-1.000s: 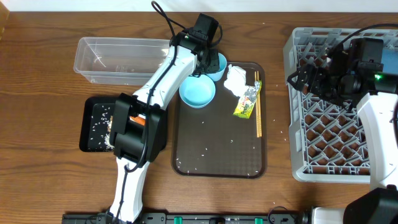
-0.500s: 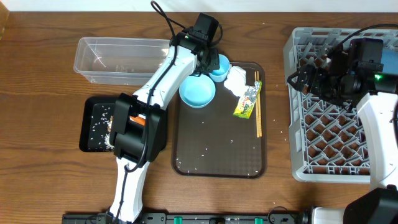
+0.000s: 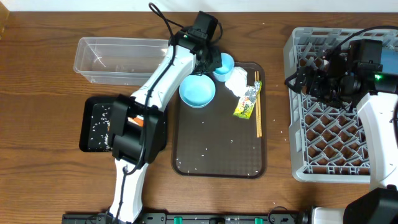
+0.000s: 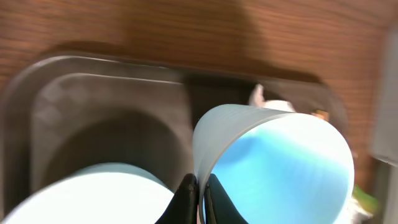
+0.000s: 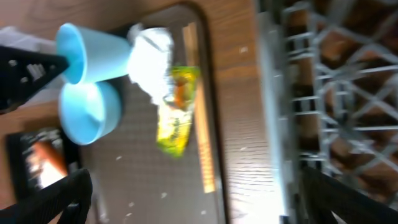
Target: Sort waste into correct bins and load items into the dishwasher rack
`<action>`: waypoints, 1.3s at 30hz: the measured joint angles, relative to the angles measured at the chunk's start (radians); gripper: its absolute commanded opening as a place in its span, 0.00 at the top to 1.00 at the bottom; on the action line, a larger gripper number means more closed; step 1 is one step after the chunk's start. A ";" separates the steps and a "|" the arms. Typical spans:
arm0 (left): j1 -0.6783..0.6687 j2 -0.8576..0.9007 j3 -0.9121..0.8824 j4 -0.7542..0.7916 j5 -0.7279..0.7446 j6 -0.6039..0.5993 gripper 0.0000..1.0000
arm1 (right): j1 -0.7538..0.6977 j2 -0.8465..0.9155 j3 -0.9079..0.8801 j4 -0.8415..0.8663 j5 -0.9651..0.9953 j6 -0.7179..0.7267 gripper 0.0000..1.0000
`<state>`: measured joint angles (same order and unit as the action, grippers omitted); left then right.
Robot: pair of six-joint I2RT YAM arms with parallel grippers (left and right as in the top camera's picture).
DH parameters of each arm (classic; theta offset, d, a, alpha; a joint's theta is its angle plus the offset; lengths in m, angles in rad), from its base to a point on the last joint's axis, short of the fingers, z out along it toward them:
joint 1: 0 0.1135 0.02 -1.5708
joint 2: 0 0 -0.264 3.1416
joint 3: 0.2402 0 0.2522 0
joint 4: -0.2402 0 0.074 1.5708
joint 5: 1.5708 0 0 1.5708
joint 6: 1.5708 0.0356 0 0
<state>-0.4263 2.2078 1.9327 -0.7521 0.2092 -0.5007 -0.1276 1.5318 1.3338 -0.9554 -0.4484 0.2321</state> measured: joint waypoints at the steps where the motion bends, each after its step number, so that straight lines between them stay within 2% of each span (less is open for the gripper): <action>1: 0.000 -0.021 0.000 -0.001 0.026 -0.001 0.94 | 0.000 0.000 0.000 0.000 -0.031 0.000 0.01; 10: 0.032 -0.347 0.000 -0.029 0.259 -0.027 0.94 | -0.079 0.000 -0.001 0.007 -0.502 -0.003 0.01; 15: 0.095 -0.475 0.009 -0.051 0.399 -0.109 0.94 | -0.180 0.000 -0.003 0.058 -0.855 0.012 0.01; 17: 0.122 -0.501 0.009 -0.051 0.488 -0.154 0.94 | -0.204 0.000 -0.003 0.057 -0.934 0.041 0.01; 24: 0.134 -0.513 0.009 -0.008 0.739 -0.291 0.94 | -0.216 0.000 -0.003 0.056 -1.048 0.148 0.01; 30: 0.133 -0.513 0.009 0.084 0.837 -0.440 0.94 | -0.195 0.000 -0.003 0.093 -1.072 0.319 0.01; 35: 0.133 -0.514 0.009 0.240 0.872 -0.569 0.94 | -0.167 0.000 -0.006 0.275 -1.084 0.525 0.01; 39: 0.133 -0.514 0.009 0.254 0.886 -0.616 0.94 | -0.135 0.000 -0.008 0.517 -1.088 0.711 0.01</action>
<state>-0.2935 1.6939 1.9415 -0.4976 1.0950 -1.1168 -0.2626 1.5314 1.3258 -0.4389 -1.5364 0.9428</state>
